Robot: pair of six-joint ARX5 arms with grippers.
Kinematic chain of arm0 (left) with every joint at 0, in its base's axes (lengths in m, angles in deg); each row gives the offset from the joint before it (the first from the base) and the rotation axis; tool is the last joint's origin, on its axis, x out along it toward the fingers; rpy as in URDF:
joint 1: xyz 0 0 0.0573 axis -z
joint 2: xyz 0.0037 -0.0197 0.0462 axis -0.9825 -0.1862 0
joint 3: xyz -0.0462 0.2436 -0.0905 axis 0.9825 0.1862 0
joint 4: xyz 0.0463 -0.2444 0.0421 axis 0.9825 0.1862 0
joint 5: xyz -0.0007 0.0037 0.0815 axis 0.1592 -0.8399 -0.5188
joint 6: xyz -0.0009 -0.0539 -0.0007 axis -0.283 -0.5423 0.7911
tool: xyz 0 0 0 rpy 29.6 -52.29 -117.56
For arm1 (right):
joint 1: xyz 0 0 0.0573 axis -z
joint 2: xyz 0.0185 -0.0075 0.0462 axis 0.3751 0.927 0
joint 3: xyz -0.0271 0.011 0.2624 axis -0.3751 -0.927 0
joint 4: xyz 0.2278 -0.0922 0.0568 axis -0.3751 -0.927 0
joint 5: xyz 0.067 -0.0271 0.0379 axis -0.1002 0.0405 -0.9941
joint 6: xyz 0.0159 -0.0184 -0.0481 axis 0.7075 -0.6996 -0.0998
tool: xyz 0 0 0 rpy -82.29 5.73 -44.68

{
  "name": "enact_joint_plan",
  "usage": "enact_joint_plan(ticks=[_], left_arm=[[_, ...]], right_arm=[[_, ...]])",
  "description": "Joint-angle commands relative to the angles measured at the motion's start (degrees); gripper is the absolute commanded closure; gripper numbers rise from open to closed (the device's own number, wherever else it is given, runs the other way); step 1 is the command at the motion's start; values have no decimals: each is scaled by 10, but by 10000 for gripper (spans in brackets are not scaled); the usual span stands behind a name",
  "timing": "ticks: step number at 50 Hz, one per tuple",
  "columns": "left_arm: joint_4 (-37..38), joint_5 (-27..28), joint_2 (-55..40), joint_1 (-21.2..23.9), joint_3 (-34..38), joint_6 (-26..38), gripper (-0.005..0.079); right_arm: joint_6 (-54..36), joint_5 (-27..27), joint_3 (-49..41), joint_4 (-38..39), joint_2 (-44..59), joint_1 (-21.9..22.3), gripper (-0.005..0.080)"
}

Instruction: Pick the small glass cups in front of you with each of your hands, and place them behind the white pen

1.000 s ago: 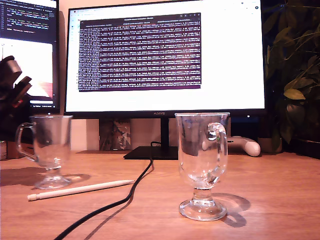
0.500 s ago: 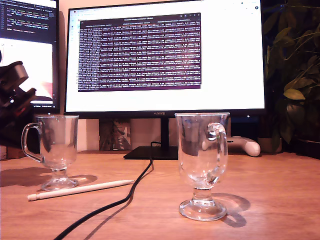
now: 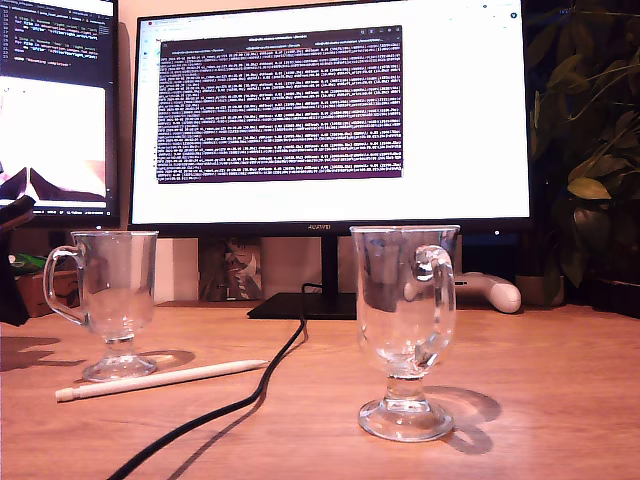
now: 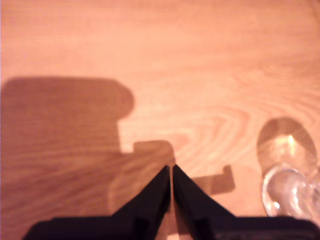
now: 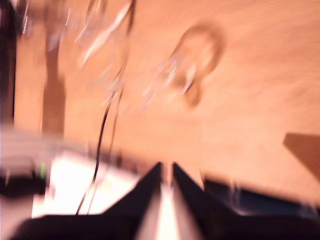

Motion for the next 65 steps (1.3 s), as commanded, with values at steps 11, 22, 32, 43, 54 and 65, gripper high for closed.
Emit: enact_joint_plan(ticks=[11, 22, 32, 43, 54, 65], left_arm=[[-3, 0, 3, 2, -3, -1, 762], [-7, 2, 7, 2, -3, -2, 762], [-12, 3, 7, 1, -3, -2, 762], [-19, 3, 7, 2, -3, -4, 762], [-23, 9, 7, 1, -3, -10, 762], [-26, 12, 7, 1, -3, -12, 762]], right_arm=[[-5, -6, 65, -7, 142, -64, 427], [-19, 16, 139, -5, 243, -79, 422], [-37, 24, 193, -6, 310, -86, 423], [-52, 51, 227, -8, 377, -109, 426], [-67, 66, 242, -2, 424, -117, 438], [-67, 69, 242, 30, 442, -117, 469]])
